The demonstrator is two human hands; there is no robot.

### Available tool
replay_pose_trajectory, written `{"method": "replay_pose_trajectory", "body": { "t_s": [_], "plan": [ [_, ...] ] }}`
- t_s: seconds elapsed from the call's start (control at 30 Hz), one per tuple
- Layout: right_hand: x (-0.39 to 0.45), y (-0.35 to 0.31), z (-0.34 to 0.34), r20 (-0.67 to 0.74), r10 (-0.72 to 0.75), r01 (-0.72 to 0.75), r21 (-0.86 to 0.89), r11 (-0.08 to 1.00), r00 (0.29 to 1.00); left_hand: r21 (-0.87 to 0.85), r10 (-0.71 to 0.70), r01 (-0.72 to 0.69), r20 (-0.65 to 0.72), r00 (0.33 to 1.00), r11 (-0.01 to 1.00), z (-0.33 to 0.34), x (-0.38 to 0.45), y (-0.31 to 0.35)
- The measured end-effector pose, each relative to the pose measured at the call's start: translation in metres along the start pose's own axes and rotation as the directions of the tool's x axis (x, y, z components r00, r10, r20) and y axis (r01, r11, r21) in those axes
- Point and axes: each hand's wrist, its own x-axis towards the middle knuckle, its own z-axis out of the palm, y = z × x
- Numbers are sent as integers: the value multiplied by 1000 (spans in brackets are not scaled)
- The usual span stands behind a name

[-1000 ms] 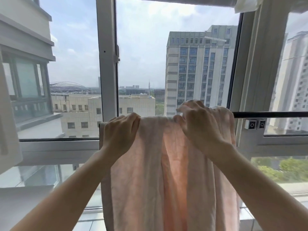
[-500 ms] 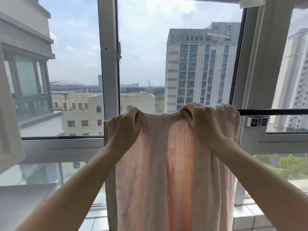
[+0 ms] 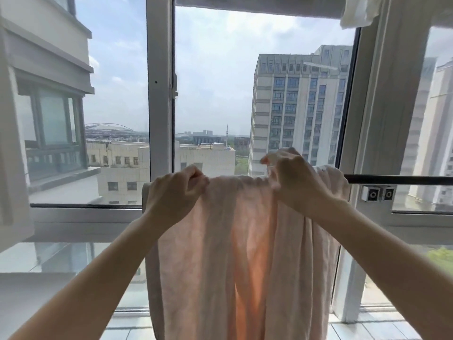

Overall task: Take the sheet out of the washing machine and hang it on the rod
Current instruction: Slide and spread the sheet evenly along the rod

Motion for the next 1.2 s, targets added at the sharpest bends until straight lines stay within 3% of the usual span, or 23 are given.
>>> {"method": "replay_pose_trajectory", "body": {
  "t_s": [0.07, 0.17, 0.3, 0.47, 0.57, 0.67, 0.77, 0.83, 0.93, 1.2],
  "plan": [
    [0, -13, 11, 49, -133, 127, 120, 985, 990, -19, 0, 1, 43, 999, 1000, -5, 0, 1],
    [4, -16, 26, 19, -147, 139, 227, 964, 989, -27, -6, 7, 31, 999, 1000, -10, -1, 1],
    [12, -10, 22, -31, -124, 128, 207, 970, 992, -26, -50, 50, -3, 999, 998, -8, -1, -3],
    [8, 34, -5, -156, 192, -193, 11, 981, 969, -38, -88, 87, -22, 996, 995, -5, 0, -6],
    [-1, 37, -13, -146, 276, -295, -127, 947, 950, -68, -76, 75, -10, 997, 995, -1, 0, 2],
    [-1, 26, -12, -56, 165, -172, -155, 973, 985, -51, -22, 20, -30, 999, 999, 3, -2, 11],
    [3, 14, -1, 12, -72, 72, 4, 997, 997, -49, 24, -25, -11, 1000, 998, 4, 0, 7],
    [2, 4, 11, 36, -154, 149, 100, 984, 987, -37, 16, -17, -5, 1000, 999, 3, -1, 7],
    [1, -7, 24, 18, -195, 190, 169, 967, 981, -33, 3, -4, -19, 1000, 999, 2, -1, 6],
    [10, -5, 29, -10, -164, 164, 136, 977, 986, -6, -44, 44, -50, 998, 999, -6, -4, 12]
  ]
}}
